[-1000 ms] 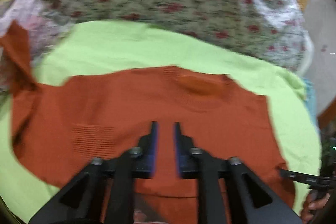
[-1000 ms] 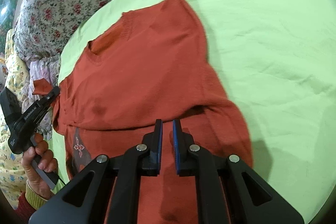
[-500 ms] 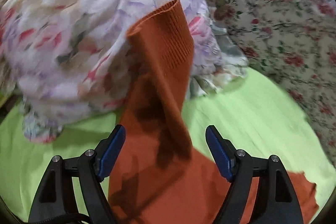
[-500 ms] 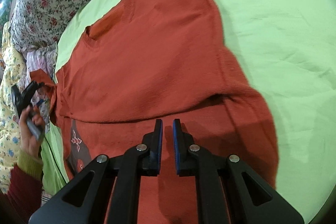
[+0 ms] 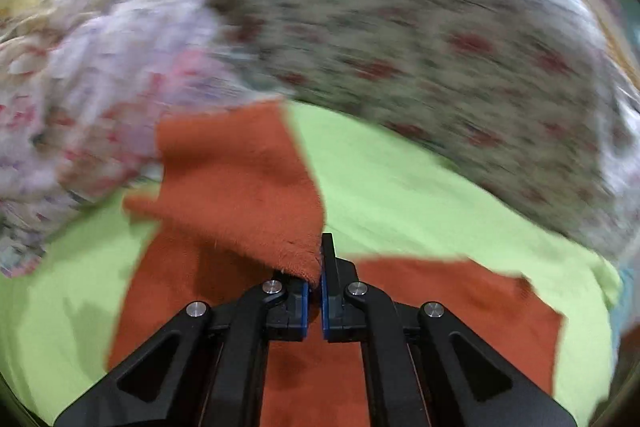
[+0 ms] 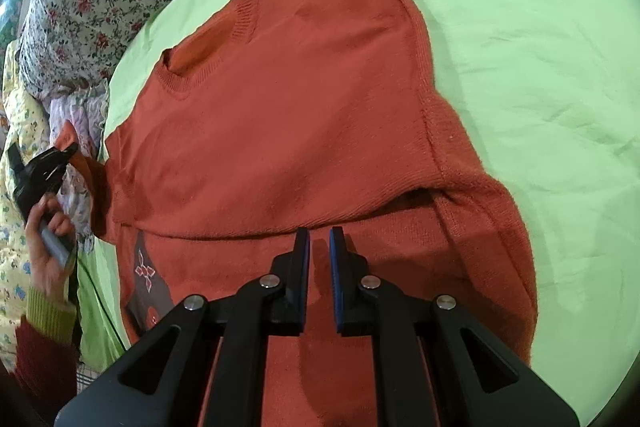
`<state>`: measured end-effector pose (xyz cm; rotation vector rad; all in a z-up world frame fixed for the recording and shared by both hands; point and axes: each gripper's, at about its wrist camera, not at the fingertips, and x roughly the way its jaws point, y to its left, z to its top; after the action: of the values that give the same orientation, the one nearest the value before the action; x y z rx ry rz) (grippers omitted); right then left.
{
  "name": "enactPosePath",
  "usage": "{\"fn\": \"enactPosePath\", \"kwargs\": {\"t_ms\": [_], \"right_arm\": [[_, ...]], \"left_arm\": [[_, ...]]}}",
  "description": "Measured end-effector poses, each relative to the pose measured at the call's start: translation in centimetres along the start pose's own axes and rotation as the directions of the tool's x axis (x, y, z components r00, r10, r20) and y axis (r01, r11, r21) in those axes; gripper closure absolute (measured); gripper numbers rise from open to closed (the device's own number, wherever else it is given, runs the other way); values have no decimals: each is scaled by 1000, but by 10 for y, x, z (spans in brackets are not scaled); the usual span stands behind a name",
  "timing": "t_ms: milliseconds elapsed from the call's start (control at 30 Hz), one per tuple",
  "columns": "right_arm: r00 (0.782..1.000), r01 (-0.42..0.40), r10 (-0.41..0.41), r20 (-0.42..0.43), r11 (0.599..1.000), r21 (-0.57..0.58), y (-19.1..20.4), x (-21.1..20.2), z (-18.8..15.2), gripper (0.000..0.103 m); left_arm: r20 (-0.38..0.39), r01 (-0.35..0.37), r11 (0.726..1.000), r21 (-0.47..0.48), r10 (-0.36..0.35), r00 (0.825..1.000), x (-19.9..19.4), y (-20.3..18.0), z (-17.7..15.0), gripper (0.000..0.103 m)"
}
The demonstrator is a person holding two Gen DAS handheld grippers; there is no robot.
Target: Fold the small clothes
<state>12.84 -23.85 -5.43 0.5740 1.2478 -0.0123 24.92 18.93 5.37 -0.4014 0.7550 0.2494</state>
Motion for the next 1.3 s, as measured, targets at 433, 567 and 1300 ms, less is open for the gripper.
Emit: {"fn": "enactPosePath", "kwargs": {"t_ms": [433, 567, 1300], "right_arm": [[998, -14, 9, 65, 997, 82, -22, -23, -5, 93], [996, 2, -13, 88, 992, 123, -39, -32, -8, 93], [983, 135, -66, 172, 894, -428, 96, 7, 14, 52]], "left_arm": [[-282, 323, 887, 331, -233, 931, 13, -196, -159, 101], [-353, 343, 850, 399, -203, 913, 34, -220, -187, 92], [-235, -145, 941, 307, 222, 946, -15, 8, -167, 35]]}}
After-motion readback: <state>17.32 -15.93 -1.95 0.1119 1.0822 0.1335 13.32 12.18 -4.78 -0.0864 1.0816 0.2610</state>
